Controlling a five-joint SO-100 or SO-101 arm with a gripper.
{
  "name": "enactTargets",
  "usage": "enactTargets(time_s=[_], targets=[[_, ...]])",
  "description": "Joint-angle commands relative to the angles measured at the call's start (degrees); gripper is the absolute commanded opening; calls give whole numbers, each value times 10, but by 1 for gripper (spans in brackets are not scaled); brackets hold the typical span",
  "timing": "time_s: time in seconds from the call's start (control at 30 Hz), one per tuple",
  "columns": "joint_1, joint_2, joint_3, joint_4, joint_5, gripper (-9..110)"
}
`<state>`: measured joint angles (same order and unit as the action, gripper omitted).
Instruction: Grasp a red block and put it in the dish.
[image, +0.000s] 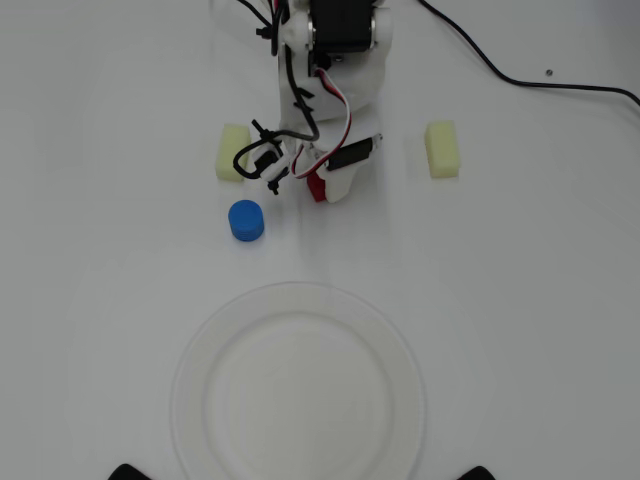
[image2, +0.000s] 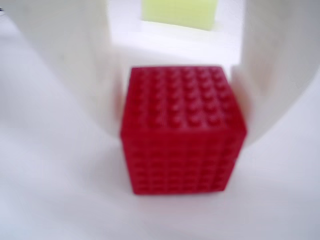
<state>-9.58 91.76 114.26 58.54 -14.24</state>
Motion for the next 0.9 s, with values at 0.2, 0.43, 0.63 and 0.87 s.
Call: enactTargets(time_s=[0.2, 0.43, 0.63, 0.87], targets=[[22, 137, -45, 4, -24, 0], [33, 279, -65, -105, -59, 0], [28, 270, -117, -140, -88, 0], [26, 115, -250, -136, -94, 0]])
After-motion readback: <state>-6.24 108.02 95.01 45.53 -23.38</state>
